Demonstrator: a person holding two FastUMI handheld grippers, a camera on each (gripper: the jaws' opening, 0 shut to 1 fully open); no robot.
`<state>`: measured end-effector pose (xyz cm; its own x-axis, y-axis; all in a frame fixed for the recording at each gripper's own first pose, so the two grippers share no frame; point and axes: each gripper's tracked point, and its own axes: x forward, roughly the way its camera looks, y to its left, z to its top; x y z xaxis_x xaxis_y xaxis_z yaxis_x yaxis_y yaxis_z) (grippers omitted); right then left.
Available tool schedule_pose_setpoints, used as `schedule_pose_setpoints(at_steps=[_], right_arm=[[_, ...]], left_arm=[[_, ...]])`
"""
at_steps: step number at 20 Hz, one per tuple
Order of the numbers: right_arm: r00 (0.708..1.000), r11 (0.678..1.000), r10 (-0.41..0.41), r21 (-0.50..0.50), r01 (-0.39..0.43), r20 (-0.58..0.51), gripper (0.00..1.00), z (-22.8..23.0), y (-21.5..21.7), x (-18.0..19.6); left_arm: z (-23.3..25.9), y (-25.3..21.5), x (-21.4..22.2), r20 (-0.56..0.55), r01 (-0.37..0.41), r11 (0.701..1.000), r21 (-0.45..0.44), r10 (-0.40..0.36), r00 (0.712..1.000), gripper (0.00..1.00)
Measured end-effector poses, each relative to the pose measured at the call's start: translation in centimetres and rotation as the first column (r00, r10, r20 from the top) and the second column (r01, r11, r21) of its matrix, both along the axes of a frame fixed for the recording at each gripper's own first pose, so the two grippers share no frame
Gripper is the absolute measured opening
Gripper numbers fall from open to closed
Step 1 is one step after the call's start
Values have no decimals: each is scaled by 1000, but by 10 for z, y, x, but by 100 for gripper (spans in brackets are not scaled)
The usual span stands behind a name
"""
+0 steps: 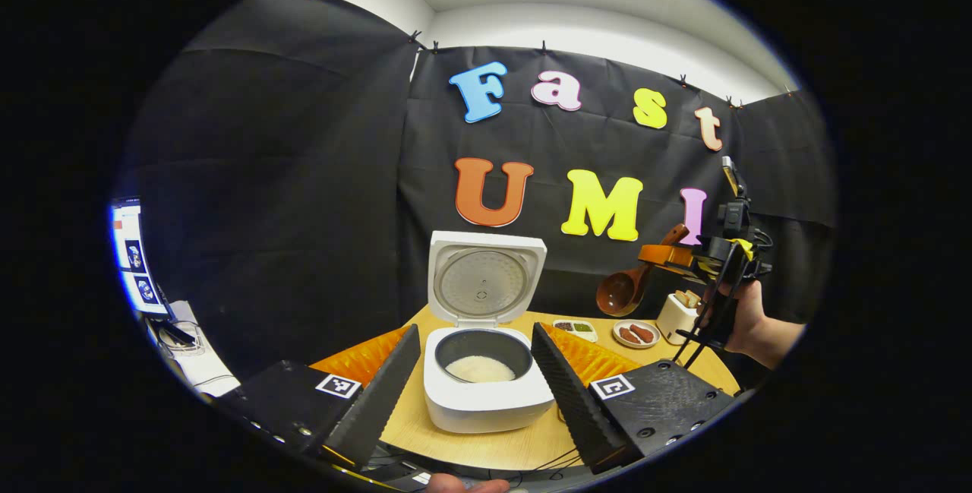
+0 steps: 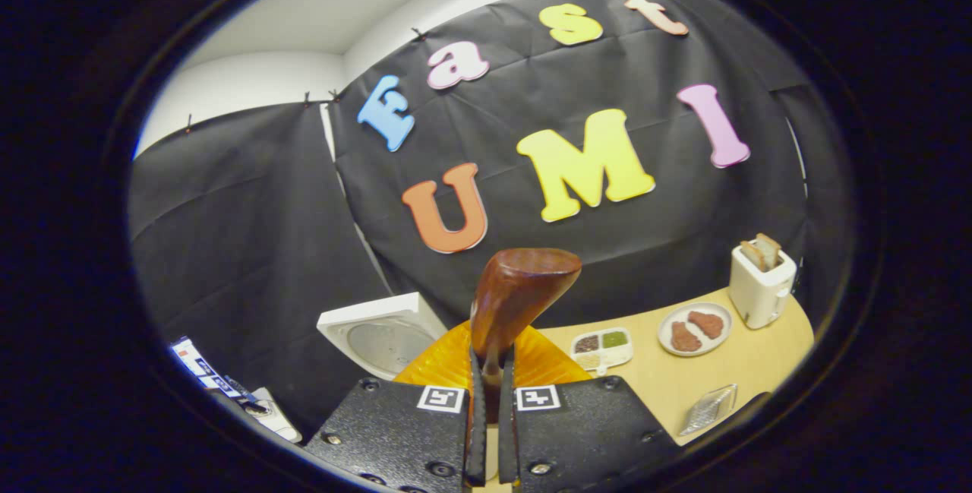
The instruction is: Close the left gripper, press the button to open the rice cooker; take a wooden spoon from the chopstick holder with the right hand, scoop a spoonful of rice and pour it into the rice cooker, then put the wooden spoon back into the chopstick holder.
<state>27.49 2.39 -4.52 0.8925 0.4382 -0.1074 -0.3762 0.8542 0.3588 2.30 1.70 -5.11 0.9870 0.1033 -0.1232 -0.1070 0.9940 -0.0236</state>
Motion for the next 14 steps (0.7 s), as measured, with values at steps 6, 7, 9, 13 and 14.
schedule_pose_setpoints(at_steps=[6,7,9,13,14], right_arm=[[980,981,-192,30,194,-52,11,-18,-121,-4],[973,974,-225,22,227,-60,11,-24,-141,-4],[957,960,-279,7,280,-85,11,-39,-176,-6],[926,937,-349,-44,346,-143,11,-81,-226,2],[919,932,-362,-59,357,-157,11,-95,-235,7]], left_arm=[[-7,-21,20,-21,38,999,-2,-38,999,95],[-8,-24,22,-24,43,999,-2,-43,999,95],[-7,-33,26,-25,48,999,-7,-49,999,95],[-11,-53,37,-41,60,998,-4,-60,997,95],[-11,-57,40,-44,63,998,-3,-63,997,95]])
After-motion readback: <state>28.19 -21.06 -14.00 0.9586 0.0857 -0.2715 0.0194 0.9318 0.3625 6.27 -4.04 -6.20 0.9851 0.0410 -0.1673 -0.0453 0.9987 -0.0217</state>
